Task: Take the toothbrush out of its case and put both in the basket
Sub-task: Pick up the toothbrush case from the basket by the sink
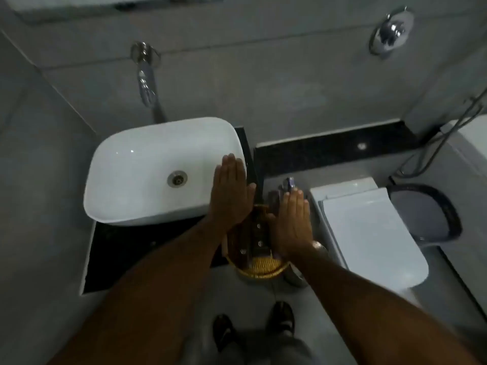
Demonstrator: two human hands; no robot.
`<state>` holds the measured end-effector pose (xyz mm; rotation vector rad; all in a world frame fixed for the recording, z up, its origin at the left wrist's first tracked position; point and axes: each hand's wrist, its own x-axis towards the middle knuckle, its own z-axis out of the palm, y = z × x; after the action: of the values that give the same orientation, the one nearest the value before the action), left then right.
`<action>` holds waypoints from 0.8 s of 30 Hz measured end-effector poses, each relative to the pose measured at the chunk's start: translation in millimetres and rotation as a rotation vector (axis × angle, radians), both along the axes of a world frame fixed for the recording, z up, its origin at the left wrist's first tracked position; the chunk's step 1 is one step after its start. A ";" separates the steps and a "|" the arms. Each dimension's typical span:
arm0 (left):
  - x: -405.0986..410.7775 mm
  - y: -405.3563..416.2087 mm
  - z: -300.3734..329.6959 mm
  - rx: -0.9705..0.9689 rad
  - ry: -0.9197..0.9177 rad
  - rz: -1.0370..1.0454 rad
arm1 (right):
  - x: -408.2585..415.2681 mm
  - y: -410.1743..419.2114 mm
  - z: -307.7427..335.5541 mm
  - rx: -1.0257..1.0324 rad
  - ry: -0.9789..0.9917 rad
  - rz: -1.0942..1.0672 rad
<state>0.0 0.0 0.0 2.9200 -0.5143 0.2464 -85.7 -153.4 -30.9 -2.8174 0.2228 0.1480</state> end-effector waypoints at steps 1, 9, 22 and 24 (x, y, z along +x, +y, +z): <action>-3.3 -8.1 -11.6 0.008 0.063 -0.006 | -10.8 -2.3 -10.0 -0.028 0.037 -0.006; 12.0 -47.3 -38.6 0.144 0.114 -0.136 | -40.3 -13.7 -45.3 -0.161 0.088 0.063; 65.8 -79.4 -23.6 0.161 0.751 -0.307 | -34.4 -13.9 -57.0 -0.098 0.078 0.086; 74.5 -78.5 -21.8 0.098 0.766 -0.261 | -35.9 -14.3 -56.6 -0.060 0.055 0.065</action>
<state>74.5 -78.5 -21.8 2.6857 -0.7519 -0.9067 -121.6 -167.7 -87.6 -2.8844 0.1508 0.2377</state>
